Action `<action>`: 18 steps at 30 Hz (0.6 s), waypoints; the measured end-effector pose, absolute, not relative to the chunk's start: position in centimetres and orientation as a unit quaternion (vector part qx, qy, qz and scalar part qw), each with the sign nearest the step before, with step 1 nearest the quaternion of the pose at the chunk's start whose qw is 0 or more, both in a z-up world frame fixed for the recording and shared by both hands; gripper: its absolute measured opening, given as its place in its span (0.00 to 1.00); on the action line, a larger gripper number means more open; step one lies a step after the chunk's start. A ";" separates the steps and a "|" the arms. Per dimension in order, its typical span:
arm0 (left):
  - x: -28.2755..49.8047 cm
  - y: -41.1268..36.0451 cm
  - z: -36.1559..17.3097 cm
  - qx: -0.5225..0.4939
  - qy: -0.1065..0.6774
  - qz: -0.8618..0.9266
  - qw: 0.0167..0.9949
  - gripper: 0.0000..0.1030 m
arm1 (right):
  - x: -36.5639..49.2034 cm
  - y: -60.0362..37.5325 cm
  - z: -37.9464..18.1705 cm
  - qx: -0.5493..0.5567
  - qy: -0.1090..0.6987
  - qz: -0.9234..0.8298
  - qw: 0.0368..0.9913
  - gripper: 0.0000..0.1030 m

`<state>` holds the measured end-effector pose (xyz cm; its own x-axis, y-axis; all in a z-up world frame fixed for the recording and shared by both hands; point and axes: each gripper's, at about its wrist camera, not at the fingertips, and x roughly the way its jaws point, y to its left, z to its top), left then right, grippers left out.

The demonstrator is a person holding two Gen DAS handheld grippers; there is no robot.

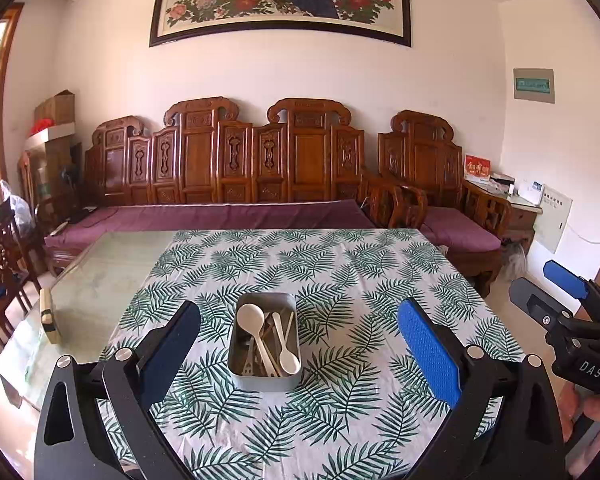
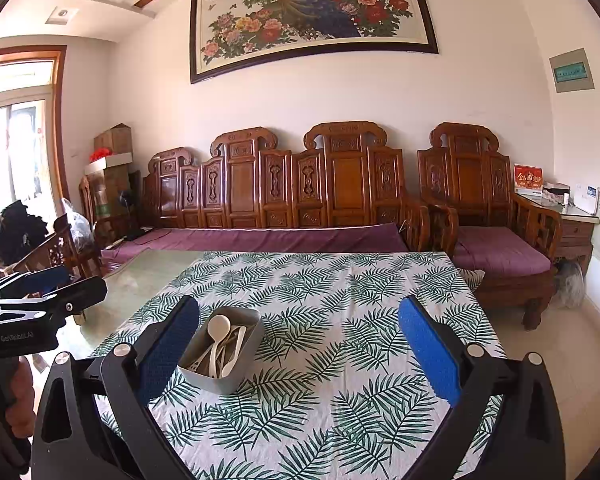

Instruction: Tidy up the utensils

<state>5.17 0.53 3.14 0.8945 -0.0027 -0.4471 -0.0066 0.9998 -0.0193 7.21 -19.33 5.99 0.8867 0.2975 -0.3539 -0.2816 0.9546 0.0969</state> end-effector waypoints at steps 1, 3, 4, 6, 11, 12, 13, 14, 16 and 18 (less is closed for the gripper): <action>5.1 0.5 3.2 -0.010 0.229 0.001 0.973 0.93 | 7.2 -19.3 6.0 0.021 0.185 0.149 0.971 0.97; 5.1 0.6 3.2 -0.011 0.229 0.000 0.973 0.93 | 7.2 -19.3 6.0 0.021 0.185 0.149 0.971 0.97; 5.1 0.5 3.2 -0.011 0.229 0.000 0.973 0.92 | 7.2 -19.4 6.0 0.021 0.185 0.149 0.971 0.97; 5.0 0.5 3.3 -0.011 0.229 0.000 0.973 0.93 | 7.2 -19.3 6.0 0.022 0.186 0.149 0.971 0.97; 5.0 0.5 3.3 -0.011 0.229 0.000 0.973 0.93 | 7.3 -19.2 5.9 0.021 0.186 0.149 0.971 0.97; 5.0 0.5 3.3 -0.012 0.229 -0.001 0.973 0.93 | 7.2 -19.2 5.9 0.021 0.185 0.150 0.971 0.97; 4.9 0.5 3.2 -0.011 0.229 -0.001 0.973 0.93 | 7.3 -19.2 5.9 0.021 0.185 0.149 0.971 0.97; 4.9 0.4 3.3 -0.011 0.229 -0.001 0.973 0.93 | 7.3 -19.2 5.9 0.021 0.185 0.149 0.971 0.97; 4.9 0.5 3.3 -0.011 0.229 -0.001 0.973 0.93 | 7.3 -19.2 5.9 0.021 0.185 0.149 0.971 0.97; 4.9 0.5 3.3 -0.011 0.229 -0.001 0.973 0.93 | 7.3 -19.2 5.9 0.021 0.185 0.149 0.971 0.97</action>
<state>4.88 0.46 3.28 0.8953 -0.0072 -0.4454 -0.0032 0.9997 -0.0226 7.27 -19.25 5.89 0.8869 0.2981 -0.3530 -0.2823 0.9544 0.0967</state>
